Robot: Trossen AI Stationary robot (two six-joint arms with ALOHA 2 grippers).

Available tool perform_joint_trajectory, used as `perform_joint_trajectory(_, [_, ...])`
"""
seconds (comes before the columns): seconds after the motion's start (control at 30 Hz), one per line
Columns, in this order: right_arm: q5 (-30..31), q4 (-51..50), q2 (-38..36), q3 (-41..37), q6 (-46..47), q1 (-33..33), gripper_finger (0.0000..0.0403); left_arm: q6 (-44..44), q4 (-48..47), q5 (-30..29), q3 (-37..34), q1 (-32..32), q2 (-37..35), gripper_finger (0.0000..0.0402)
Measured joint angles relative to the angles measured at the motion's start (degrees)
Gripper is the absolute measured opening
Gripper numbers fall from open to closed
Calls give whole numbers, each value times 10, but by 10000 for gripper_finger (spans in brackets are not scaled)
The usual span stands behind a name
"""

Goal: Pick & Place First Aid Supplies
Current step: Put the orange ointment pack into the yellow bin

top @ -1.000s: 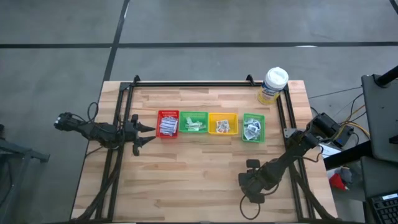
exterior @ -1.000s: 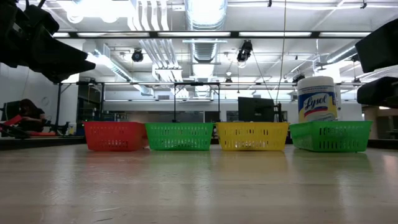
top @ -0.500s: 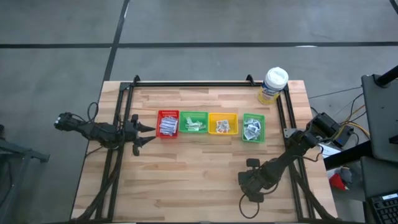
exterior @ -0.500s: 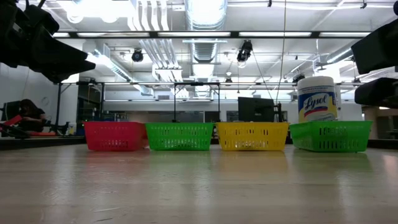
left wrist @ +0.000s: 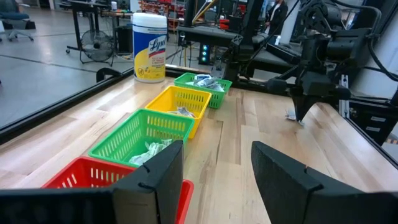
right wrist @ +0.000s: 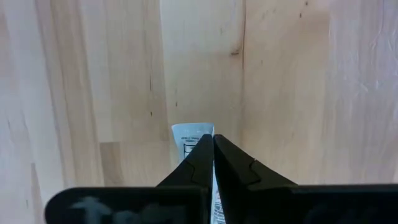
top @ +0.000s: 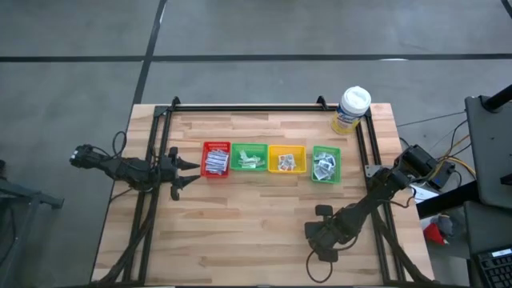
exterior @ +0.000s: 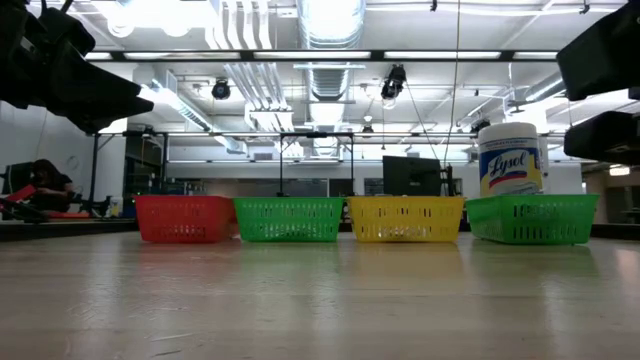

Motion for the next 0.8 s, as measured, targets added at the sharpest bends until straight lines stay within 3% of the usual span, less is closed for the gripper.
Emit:
perform_joint_trajectory(0.23, [6, 0, -1, 0, 1, 0, 8, 0, 0, 0, 0, 0, 0, 188])
perform_joint_trajectory(0.43, [53, 1, -3, 23, -8, -6, 8, 0, 0, 0, 0, 0, 0, 188])
perform_joint_trajectory(0.8, [68, 39, -3, 75, -114, -45, 8, 0, 0, 0, 0, 0, 0, 188])
